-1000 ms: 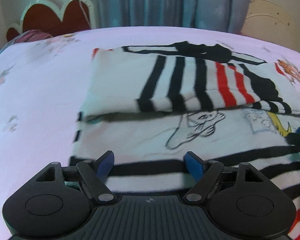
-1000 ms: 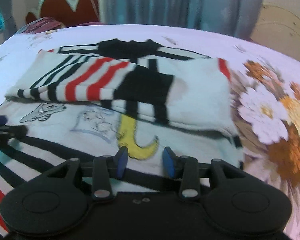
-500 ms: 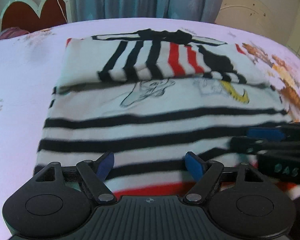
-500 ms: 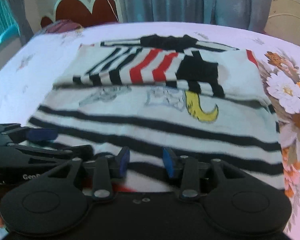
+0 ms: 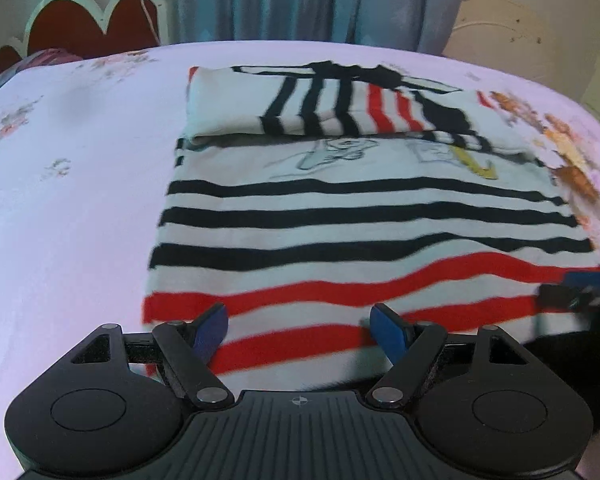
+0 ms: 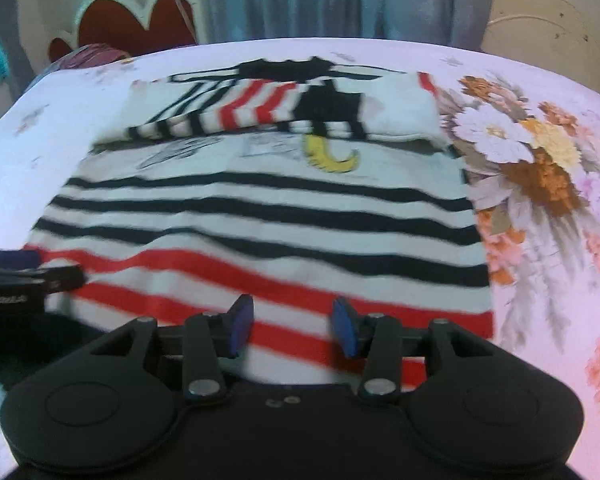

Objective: Fold small clothes
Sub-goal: 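Fold the sweater's upper part with sleeves down toward the hem with both tools, then grasp the black hem band of the sweater with both tools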

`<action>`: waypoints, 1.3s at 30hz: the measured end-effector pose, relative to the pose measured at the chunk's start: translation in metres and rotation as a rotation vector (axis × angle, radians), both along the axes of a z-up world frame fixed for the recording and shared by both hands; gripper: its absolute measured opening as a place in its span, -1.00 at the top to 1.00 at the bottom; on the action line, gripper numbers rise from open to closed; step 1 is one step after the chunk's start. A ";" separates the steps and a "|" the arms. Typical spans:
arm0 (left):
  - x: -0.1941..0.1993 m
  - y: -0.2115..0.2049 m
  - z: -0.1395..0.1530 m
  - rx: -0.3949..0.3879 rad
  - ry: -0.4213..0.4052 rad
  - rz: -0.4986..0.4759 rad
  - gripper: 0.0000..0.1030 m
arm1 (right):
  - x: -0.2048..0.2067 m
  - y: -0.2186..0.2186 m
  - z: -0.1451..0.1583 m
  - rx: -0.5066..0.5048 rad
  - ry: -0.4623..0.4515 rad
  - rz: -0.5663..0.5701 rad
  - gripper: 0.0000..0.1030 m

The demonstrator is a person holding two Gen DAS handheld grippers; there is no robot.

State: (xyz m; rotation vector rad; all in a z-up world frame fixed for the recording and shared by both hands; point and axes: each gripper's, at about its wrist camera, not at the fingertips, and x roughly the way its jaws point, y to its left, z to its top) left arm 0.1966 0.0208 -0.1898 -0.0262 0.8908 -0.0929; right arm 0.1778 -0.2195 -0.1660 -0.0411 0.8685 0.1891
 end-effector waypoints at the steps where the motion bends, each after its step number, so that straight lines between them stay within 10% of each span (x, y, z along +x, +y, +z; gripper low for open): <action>1: -0.003 -0.003 0.000 -0.002 -0.004 -0.013 -0.50 | -0.004 0.007 -0.001 0.002 0.004 0.021 0.17; 17: -0.068 0.024 -0.006 0.096 -0.006 -0.011 -0.50 | -0.053 -0.038 -0.017 -0.121 0.017 -0.074 0.15; 27: -0.078 0.048 -0.007 -0.002 0.037 0.077 -0.50 | -0.069 -0.050 -0.014 -0.143 0.026 -0.105 0.13; 30: -0.081 0.051 -0.008 -0.048 0.057 0.088 -0.49 | -0.074 -0.063 -0.014 -0.131 0.035 -0.158 -0.16; 34: -0.084 0.050 -0.007 -0.088 0.071 0.076 -0.23 | -0.076 -0.072 -0.016 -0.069 0.058 -0.184 -0.08; 39: -0.083 0.049 -0.006 -0.176 0.111 0.059 0.60 | -0.077 -0.073 -0.016 0.013 0.080 -0.184 0.37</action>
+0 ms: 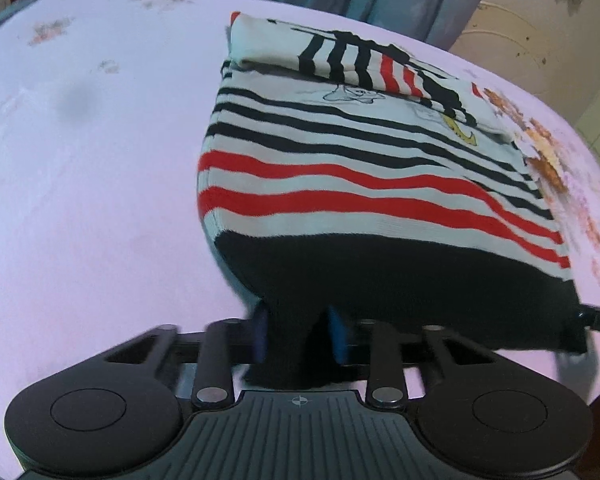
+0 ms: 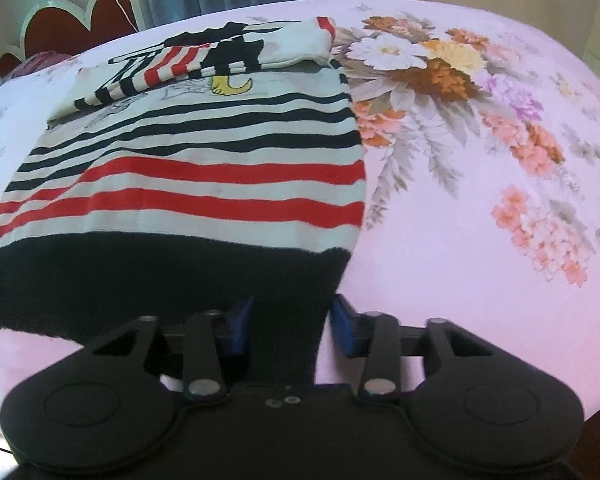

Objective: Fold small clothes
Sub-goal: 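Grasp the black hem band of the sweater with both tools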

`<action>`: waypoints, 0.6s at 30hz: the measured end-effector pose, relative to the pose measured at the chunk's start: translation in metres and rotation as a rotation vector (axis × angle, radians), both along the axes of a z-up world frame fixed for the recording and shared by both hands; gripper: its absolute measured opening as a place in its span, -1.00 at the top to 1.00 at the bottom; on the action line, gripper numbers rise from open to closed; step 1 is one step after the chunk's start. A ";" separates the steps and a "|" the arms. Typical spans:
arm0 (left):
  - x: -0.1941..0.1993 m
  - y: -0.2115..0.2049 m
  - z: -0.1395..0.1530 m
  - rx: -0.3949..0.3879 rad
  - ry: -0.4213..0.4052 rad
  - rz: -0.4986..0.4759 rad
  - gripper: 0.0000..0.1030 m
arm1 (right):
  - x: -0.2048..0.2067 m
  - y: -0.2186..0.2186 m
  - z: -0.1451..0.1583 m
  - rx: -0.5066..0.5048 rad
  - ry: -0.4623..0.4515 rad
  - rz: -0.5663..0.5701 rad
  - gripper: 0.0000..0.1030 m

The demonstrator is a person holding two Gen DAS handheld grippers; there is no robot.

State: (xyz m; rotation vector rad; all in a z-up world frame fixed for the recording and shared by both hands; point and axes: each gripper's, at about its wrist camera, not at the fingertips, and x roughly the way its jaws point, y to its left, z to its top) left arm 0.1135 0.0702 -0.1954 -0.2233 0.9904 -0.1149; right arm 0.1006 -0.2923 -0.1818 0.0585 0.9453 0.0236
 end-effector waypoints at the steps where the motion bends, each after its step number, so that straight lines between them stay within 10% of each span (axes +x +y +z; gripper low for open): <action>1: 0.000 0.001 0.000 -0.006 0.004 0.001 0.74 | 0.000 0.000 0.001 0.012 0.000 0.002 0.58; 10: -0.011 0.011 -0.002 0.064 -0.001 0.011 0.81 | -0.007 0.000 0.002 -0.051 -0.003 0.025 0.77; 12: -0.007 0.012 0.001 0.046 0.011 0.018 0.63 | -0.007 -0.003 0.005 -0.031 -0.013 0.013 0.57; 14: -0.001 0.014 0.000 -0.008 0.024 0.016 0.03 | -0.006 -0.007 0.007 0.005 -0.012 -0.009 0.18; 18: 0.002 0.005 -0.004 -0.019 0.025 -0.018 0.01 | -0.003 -0.010 0.002 0.059 0.022 -0.025 0.20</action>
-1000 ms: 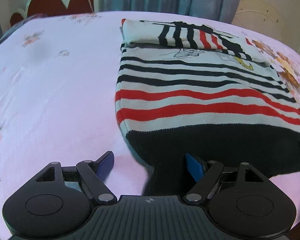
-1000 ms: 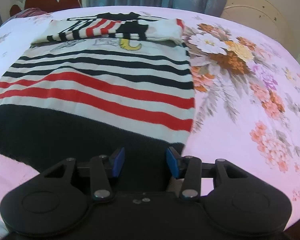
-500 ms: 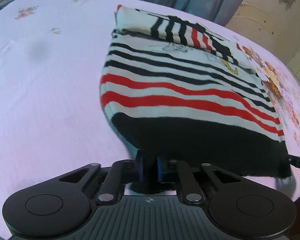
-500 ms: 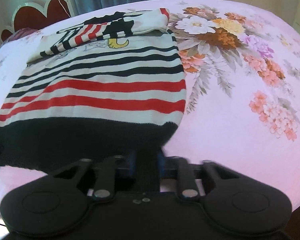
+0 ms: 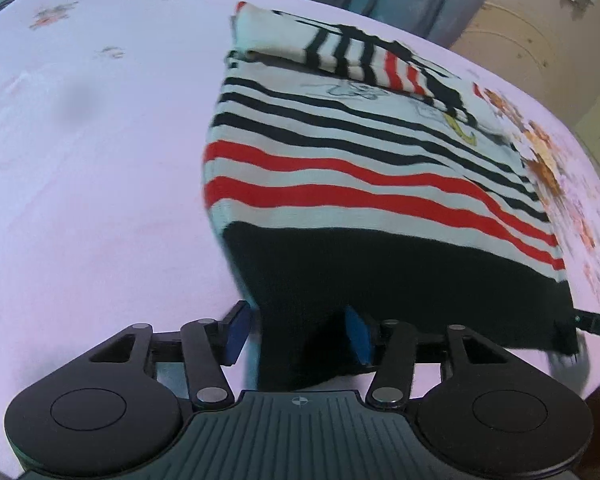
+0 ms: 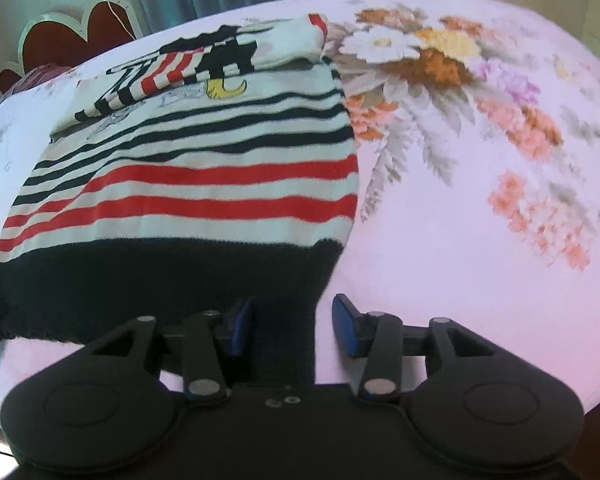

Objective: Fold small clothes

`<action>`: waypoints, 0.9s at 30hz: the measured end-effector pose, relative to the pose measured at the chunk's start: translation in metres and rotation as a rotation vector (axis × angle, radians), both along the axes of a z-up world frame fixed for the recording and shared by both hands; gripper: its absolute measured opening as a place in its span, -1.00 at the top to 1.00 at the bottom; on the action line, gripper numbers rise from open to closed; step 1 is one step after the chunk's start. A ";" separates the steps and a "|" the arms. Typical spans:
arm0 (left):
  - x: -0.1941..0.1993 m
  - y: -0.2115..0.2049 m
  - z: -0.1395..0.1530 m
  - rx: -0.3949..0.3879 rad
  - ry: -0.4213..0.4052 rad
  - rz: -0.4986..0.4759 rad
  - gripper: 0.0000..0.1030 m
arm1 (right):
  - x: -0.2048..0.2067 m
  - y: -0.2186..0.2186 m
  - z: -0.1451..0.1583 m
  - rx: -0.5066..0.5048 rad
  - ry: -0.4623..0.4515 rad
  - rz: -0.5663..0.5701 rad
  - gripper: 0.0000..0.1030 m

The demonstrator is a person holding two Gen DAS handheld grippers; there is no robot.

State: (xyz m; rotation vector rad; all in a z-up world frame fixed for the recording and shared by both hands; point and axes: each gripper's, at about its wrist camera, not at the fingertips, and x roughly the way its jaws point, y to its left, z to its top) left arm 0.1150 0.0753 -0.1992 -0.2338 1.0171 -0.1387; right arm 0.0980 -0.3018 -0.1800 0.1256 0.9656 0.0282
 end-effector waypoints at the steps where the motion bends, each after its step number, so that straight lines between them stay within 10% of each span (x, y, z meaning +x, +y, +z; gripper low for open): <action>1: 0.000 -0.002 0.000 0.007 -0.002 -0.008 0.01 | 0.000 0.001 -0.001 0.001 0.004 0.001 0.28; 6: 0.005 -0.006 0.002 0.016 -0.004 -0.046 0.77 | 0.001 0.006 -0.001 0.021 0.018 0.018 0.78; 27: 0.067 -0.015 0.078 -0.013 -0.238 -0.064 0.83 | 0.050 -0.005 0.066 0.152 -0.164 0.029 0.83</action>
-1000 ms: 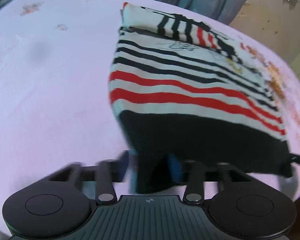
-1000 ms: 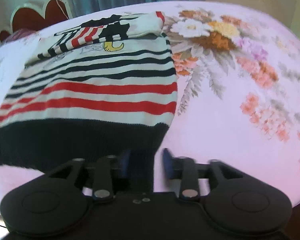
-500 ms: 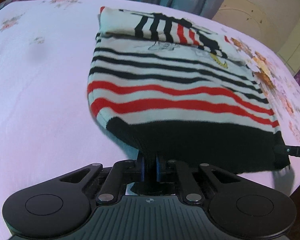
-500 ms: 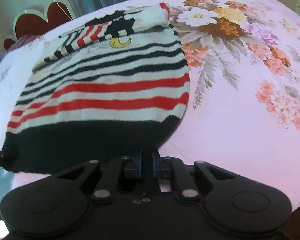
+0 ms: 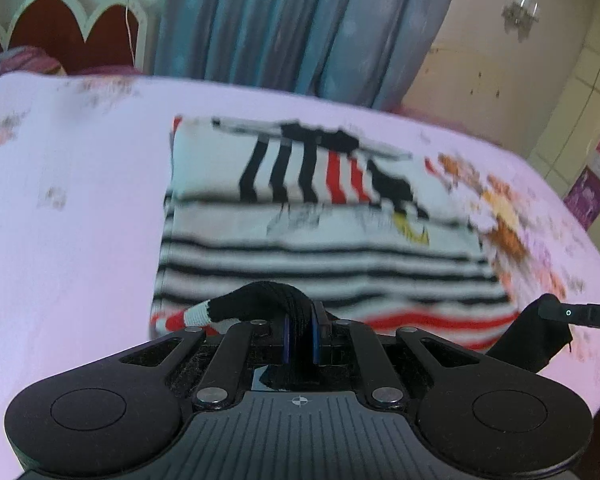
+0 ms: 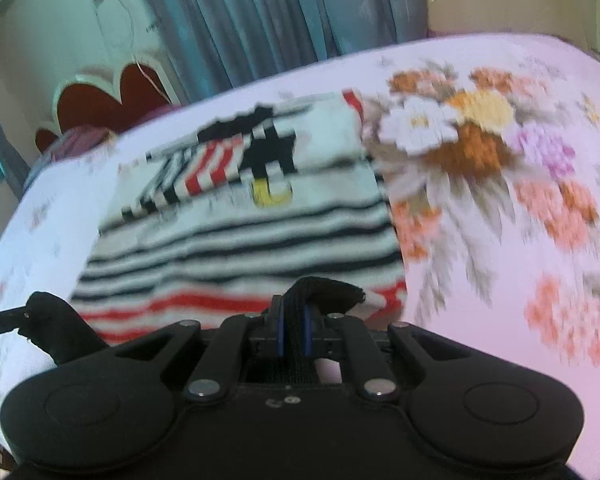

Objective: Fold small clothes

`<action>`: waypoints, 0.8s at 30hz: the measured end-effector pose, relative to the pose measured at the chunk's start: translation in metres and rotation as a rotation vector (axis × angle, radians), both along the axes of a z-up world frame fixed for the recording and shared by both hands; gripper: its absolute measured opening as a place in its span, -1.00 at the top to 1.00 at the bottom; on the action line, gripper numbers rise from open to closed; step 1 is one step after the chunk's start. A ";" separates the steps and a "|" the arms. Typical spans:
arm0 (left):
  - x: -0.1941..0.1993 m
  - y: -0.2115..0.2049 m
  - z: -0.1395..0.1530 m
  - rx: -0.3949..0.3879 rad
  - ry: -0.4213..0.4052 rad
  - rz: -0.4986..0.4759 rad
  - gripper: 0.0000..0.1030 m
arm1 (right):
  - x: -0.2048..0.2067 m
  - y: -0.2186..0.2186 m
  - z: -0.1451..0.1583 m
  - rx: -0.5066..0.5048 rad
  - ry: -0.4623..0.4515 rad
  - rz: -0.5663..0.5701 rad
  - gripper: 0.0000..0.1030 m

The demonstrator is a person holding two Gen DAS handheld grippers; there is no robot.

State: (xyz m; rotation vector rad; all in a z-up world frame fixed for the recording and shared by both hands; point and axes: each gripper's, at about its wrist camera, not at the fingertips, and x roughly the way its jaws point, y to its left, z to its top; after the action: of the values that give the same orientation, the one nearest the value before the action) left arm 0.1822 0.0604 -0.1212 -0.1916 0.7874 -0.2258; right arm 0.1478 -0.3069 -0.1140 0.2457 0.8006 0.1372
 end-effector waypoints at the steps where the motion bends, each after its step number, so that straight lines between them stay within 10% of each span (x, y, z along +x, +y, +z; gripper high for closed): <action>1: 0.007 0.000 0.004 -0.005 -0.014 0.007 0.83 | 0.006 0.000 0.005 0.008 -0.014 -0.003 0.83; 24: 0.207 -0.007 0.013 -0.033 -0.096 0.150 0.83 | 0.207 -0.005 0.041 0.076 -0.151 -0.017 0.83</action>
State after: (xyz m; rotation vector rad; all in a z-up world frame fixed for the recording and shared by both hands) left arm 0.3888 0.0537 -0.1079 -0.2680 0.6712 -0.1051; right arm 0.3550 -0.3117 -0.0728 0.3103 0.6437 0.1679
